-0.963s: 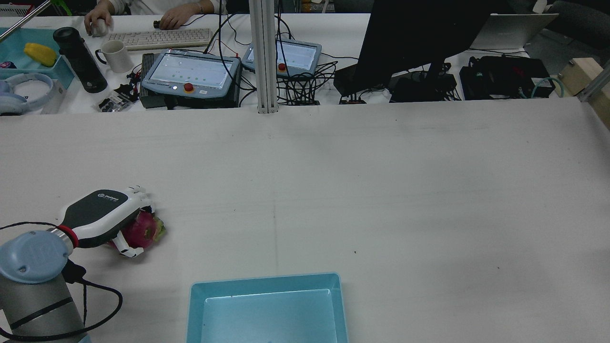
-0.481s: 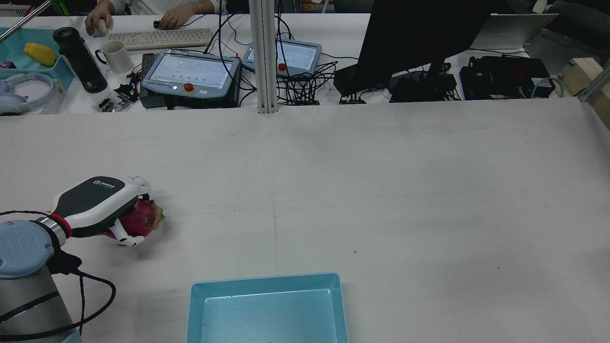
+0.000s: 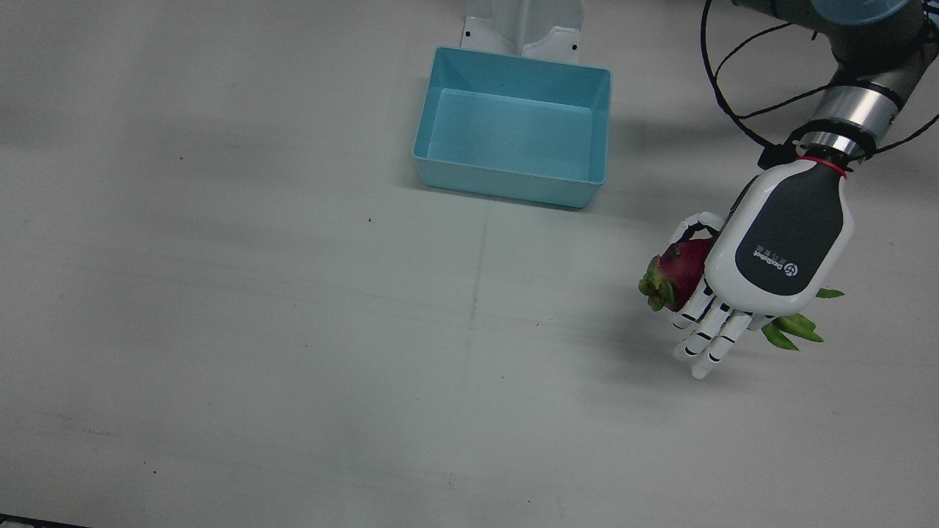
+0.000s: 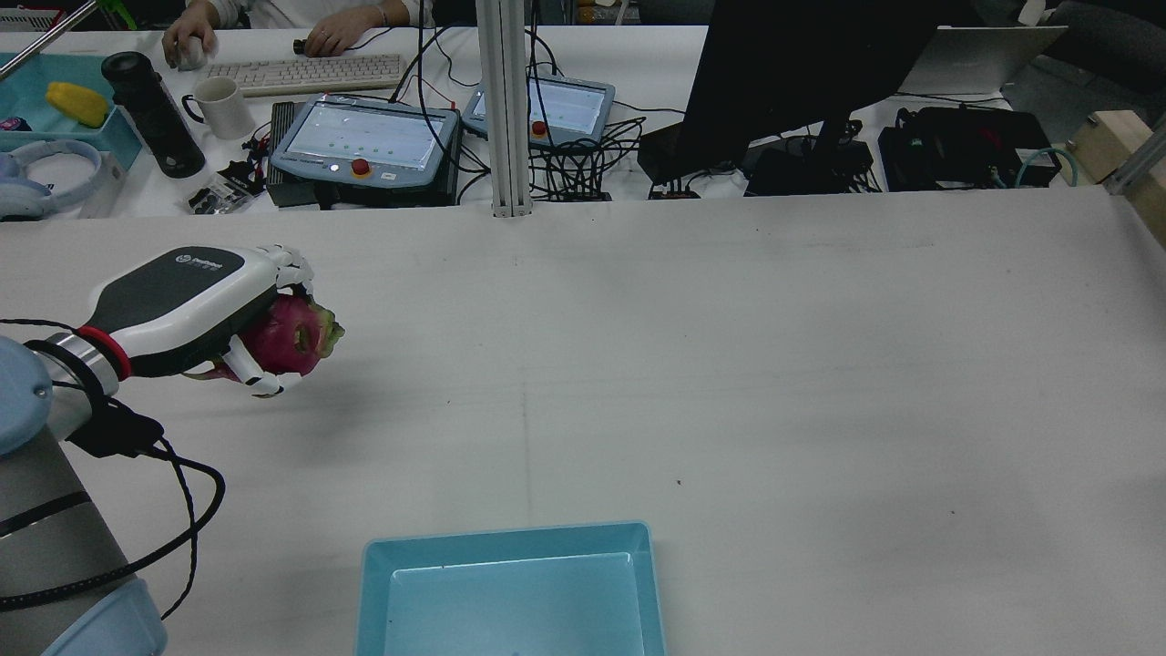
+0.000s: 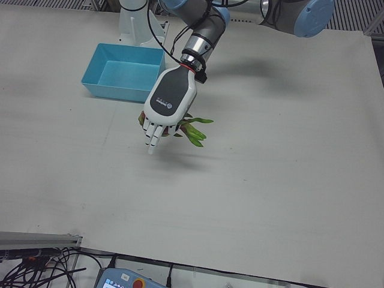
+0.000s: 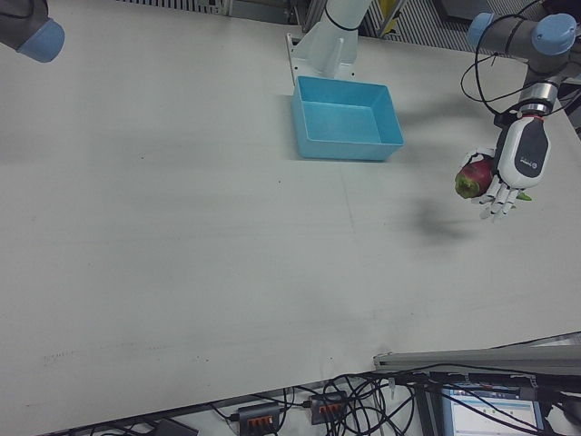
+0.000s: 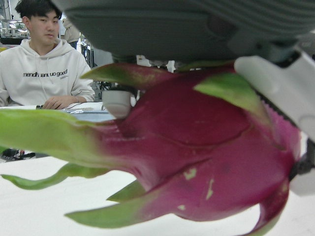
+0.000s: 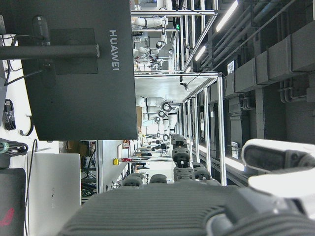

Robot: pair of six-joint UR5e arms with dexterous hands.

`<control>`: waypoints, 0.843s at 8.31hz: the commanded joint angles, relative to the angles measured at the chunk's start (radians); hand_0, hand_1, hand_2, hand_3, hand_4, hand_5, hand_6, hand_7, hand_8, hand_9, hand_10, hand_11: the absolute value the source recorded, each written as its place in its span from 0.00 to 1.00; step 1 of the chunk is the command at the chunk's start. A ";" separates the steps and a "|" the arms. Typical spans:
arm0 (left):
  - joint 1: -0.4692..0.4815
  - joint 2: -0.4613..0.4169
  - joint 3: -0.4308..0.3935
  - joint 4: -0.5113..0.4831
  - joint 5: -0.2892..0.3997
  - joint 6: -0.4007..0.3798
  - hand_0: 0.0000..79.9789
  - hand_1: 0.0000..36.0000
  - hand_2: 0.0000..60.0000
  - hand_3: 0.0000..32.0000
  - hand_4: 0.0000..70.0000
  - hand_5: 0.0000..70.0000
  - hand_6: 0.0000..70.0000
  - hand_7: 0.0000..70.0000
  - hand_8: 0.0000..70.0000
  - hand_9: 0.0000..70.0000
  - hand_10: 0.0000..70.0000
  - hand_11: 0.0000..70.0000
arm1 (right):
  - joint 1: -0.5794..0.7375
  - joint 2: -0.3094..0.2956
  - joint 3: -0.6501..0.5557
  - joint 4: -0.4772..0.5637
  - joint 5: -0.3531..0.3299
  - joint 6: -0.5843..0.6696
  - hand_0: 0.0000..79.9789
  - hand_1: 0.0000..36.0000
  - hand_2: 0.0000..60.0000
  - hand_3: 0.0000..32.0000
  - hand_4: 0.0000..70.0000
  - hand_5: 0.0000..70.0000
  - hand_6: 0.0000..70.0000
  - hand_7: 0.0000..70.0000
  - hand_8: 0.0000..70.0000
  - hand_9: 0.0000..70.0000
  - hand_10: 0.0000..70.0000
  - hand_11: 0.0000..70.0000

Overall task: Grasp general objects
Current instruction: 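Lift the dragon fruit off the table with the left hand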

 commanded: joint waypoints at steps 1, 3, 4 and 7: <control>-0.096 -0.163 -0.022 0.082 0.094 -0.009 0.58 0.94 1.00 0.00 0.23 1.00 0.18 0.39 0.16 0.19 0.80 1.00 | 0.000 0.000 0.000 0.000 0.000 0.000 0.00 0.00 0.00 0.00 0.00 0.00 0.00 0.00 0.00 0.00 0.00 0.00; -0.193 -0.177 -0.022 0.030 0.213 -0.127 0.58 0.92 1.00 0.00 0.24 1.00 0.18 0.40 0.16 0.19 0.80 1.00 | 0.000 0.000 0.000 0.000 0.000 0.000 0.00 0.00 0.00 0.00 0.00 0.00 0.00 0.00 0.00 0.00 0.00 0.00; -0.219 -0.179 -0.025 -0.008 0.256 -0.208 0.58 0.91 1.00 0.00 0.25 1.00 0.19 0.41 0.16 0.19 0.81 1.00 | 0.000 0.000 0.000 0.001 0.000 0.000 0.00 0.00 0.00 0.00 0.00 0.00 0.00 0.00 0.00 0.00 0.00 0.00; -0.236 -0.173 -0.058 -0.119 0.384 -0.432 0.60 0.90 1.00 0.00 0.28 1.00 0.21 0.44 0.17 0.21 0.83 1.00 | 0.000 0.000 0.000 0.000 0.000 0.000 0.00 0.00 0.00 0.00 0.00 0.00 0.00 0.00 0.00 0.00 0.00 0.00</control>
